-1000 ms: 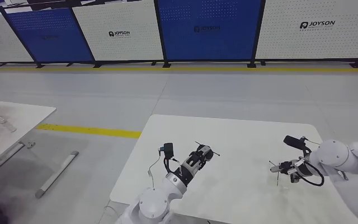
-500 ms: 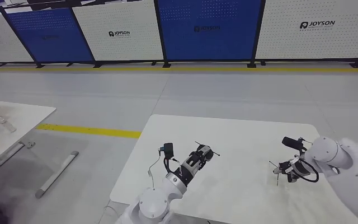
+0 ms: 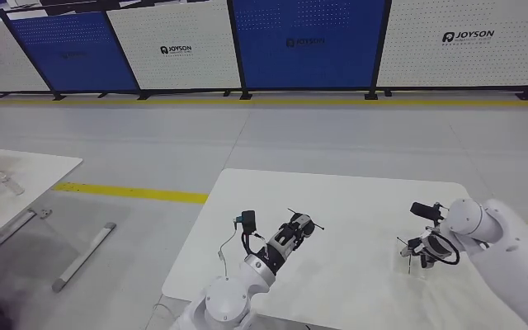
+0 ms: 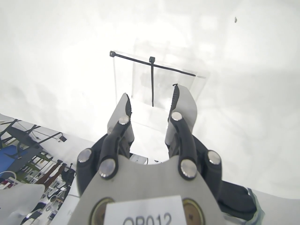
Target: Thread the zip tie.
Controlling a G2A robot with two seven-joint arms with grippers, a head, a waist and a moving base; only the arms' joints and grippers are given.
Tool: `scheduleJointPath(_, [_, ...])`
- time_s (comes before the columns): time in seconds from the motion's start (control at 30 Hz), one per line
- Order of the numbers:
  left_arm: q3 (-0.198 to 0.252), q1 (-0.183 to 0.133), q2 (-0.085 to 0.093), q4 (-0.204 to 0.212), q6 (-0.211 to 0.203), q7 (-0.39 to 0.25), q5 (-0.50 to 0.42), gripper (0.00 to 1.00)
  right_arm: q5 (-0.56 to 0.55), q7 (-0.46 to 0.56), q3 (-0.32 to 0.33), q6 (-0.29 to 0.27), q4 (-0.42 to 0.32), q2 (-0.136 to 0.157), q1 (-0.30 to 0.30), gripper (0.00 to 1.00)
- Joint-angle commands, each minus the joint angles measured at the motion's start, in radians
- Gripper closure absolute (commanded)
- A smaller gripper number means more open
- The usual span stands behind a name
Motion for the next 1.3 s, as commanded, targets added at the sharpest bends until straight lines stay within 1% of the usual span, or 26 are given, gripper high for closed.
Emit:
scheduleJointPath(0.0, [0.000, 0.000, 0.000, 0.000, 0.000, 0.000, 0.000, 1.00, -0.002, 0.000, -0.006, 0.000, 0.012, -0.007, 0.005, 0.64])
scheduleJointPath(0.07, [0.000, 0.000, 0.000, 0.000, 0.000, 0.000, 0.000, 1.00, -0.003, 0.000, -0.011, 0.000, 0.024, -0.015, 0.011, 0.67])
scheduleJointPath(0.17, [0.000, 0.000, 0.000, 0.000, 0.000, 0.000, 0.000, 1.00, -0.008, 0.000, -0.019, 0.000, 0.043, -0.026, 0.019, 0.66])
scheduleJointPath(0.2, [0.000, 0.000, 0.000, 0.000, 0.000, 0.000, 0.000, 1.00, -0.010, 0.000, -0.021, 0.000, 0.051, -0.029, 0.022, 0.64])
scheduleJointPath(0.23, [0.000, 0.000, 0.000, 0.000, 0.000, 0.000, 0.000, 1.00, -0.020, 0.000, -0.021, 0.000, 0.065, -0.033, 0.027, 0.64])
scheduleJointPath(0.47, [0.000, 0.000, 0.000, 0.000, 0.000, 0.000, 0.000, 1.00, -0.039, 0.000, -0.022, 0.000, 0.101, -0.058, 0.035, 0.66])
scheduleJointPath(0.67, [0.000, 0.000, 0.000, 0.000, 0.000, 0.000, 0.000, 1.00, -0.056, 0.000, -0.023, 0.000, 0.134, -0.077, 0.043, 0.73])
scheduleJointPath(0.77, [0.000, 0.000, 0.000, 0.000, 0.000, 0.000, 0.000, 1.00, -0.062, 0.000, -0.024, 0.000, 0.149, -0.088, 0.048, 0.85])
scheduleJointPath(0.83, [0.000, 0.000, 0.000, 0.000, 0.000, 0.000, 0.000, 1.00, -0.067, 0.000, -0.024, 0.000, 0.161, -0.094, 0.051, 0.89])
scheduleJointPath(0.9, [0.000, 0.000, 0.000, 0.000, 0.000, 0.000, 0.000, 1.00, -0.072, 0.000, -0.023, 0.000, 0.170, -0.099, 0.054, 0.89])
scheduleJointPath(0.97, [0.000, 0.000, 0.000, 0.000, 0.000, 0.000, 0.000, 1.00, -0.076, 0.000, -0.023, 0.000, 0.177, -0.102, 0.055, 0.95])
scheduleJointPath(1.0, [0.000, 0.000, 0.000, 0.000, 0.000, 0.000, 0.000, 1.00, -0.078, 0.000, -0.023, 0.000, 0.180, -0.103, 0.056, 1.00])
scheduleJointPath(1.13, [0.000, 0.000, 0.000, 0.000, 0.000, 0.000, 0.000, 1.00, -0.085, 0.000, -0.019, 0.000, 0.185, -0.106, 0.057, 1.00])
scheduleJointPath(1.27, [0.000, 0.000, 0.000, 0.000, 0.000, 0.000, 0.000, 1.00, -0.087, 0.000, -0.003, 0.000, 0.165, -0.101, 0.049, 1.00])
